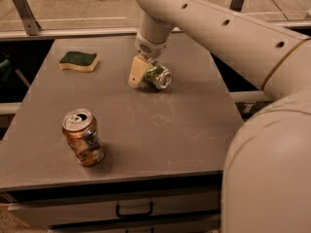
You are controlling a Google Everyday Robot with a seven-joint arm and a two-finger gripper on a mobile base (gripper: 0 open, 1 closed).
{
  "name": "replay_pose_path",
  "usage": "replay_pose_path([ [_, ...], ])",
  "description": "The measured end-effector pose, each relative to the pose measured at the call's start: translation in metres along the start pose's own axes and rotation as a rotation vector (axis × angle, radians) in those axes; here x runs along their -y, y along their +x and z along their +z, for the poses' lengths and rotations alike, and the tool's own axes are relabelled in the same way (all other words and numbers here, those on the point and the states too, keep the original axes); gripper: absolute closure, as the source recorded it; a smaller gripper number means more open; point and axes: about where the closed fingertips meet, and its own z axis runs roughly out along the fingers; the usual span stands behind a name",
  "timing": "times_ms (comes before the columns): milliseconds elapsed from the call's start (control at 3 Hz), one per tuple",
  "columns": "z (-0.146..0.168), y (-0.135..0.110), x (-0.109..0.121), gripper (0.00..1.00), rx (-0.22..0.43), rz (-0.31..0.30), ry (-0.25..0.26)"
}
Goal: Place green can upright
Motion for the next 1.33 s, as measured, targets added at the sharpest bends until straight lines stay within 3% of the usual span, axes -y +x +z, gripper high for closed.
replay_pose_path([
  [333, 0.01, 0.008, 0.005, 0.41, -0.037, 0.022, 0.004],
  [667, 0.008, 0.007, 0.007, 0.65, -0.031, 0.026, 0.008],
  [1000, -0.036, -0.014, 0.013, 0.88, 0.104, 0.014, 0.04],
  [1333, -0.09, -0.04, 0.021, 1.0, 0.34, -0.013, 0.045],
])
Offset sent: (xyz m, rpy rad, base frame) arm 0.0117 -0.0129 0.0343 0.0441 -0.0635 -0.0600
